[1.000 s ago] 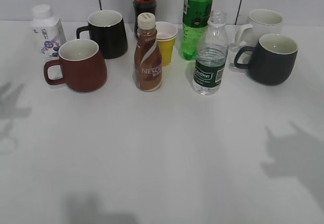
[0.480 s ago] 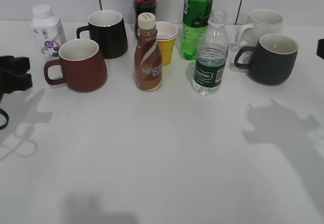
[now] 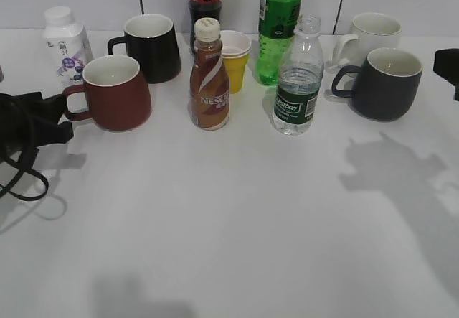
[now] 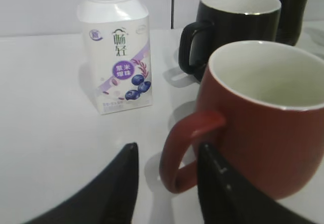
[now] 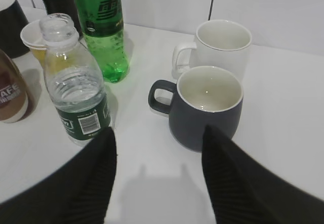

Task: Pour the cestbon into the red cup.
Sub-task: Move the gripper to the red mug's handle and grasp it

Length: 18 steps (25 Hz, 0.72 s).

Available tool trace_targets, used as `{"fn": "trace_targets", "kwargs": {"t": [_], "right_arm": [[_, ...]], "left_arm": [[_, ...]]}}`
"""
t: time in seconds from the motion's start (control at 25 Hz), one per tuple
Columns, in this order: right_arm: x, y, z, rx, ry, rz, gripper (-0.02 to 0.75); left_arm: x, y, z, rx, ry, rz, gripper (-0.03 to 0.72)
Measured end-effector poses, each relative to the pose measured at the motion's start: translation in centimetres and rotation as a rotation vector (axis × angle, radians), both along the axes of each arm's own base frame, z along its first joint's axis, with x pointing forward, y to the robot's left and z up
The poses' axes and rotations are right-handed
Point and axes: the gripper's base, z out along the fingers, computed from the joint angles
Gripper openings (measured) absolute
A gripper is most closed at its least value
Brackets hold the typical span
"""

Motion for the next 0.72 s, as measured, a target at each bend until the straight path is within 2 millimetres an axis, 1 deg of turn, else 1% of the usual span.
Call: {"fn": "trace_targets", "kwargs": {"t": [0.28,0.44,0.72], "right_arm": [[0.5,0.1,-0.5,-0.006,0.017,-0.003,0.410],[0.6,0.2,-0.7,-0.007,0.020,-0.002,0.410],[0.7,0.2,-0.7,-0.007,0.020,-0.003,0.410]], "left_arm": [[0.5,-0.1,-2.4,0.005,-0.005,0.000,0.310],[1.1,-0.2,-3.3,0.007,-0.003,0.001,0.310],[2.8,-0.6,-2.9,0.001,-0.018,0.002,0.310]]}}
